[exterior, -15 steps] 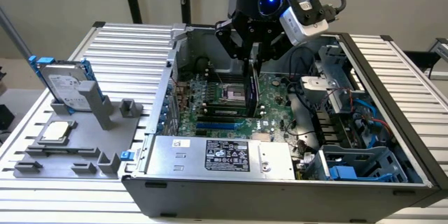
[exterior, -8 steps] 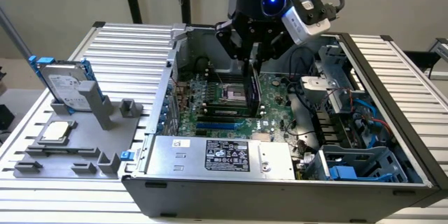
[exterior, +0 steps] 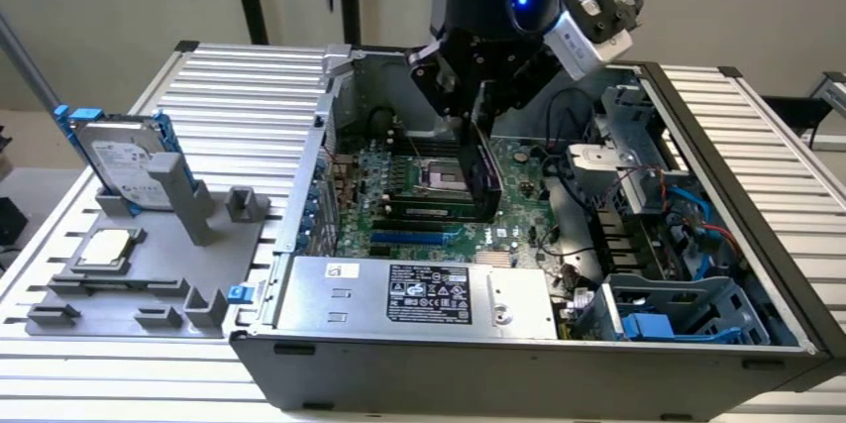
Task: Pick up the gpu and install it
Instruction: 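Insert the gpu into the slot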
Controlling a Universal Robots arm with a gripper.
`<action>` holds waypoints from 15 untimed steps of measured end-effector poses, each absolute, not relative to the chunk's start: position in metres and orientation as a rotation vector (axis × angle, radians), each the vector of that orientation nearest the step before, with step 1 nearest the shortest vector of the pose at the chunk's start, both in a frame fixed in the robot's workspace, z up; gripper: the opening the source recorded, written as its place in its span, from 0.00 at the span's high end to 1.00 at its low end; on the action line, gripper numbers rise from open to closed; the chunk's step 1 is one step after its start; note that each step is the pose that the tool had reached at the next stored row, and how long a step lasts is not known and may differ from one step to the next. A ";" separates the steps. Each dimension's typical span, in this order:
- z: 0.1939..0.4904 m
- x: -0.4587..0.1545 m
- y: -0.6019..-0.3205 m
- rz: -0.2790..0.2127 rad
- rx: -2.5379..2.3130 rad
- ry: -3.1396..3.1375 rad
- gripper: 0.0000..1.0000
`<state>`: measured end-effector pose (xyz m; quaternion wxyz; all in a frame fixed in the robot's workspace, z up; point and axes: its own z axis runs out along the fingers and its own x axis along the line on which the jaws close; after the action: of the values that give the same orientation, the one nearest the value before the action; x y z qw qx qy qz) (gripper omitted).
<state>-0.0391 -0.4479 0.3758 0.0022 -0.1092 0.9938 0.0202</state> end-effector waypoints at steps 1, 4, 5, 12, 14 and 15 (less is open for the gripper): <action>0.376 -0.039 -0.448 0.063 -0.373 3.115 0.74; 0.375 -0.039 -0.448 0.064 -0.458 3.104 0.74; 0.375 -0.039 -0.448 0.064 -0.485 3.101 0.74; 0.374 -0.039 -0.448 0.064 -0.683 3.066 0.74; 0.374 -0.039 -0.448 0.064 -0.738 3.054 0.74; 0.374 -0.039 -0.448 0.064 -0.766 3.047 0.74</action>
<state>-0.0391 -0.4479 0.3737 -0.0005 -0.2438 0.9696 0.0203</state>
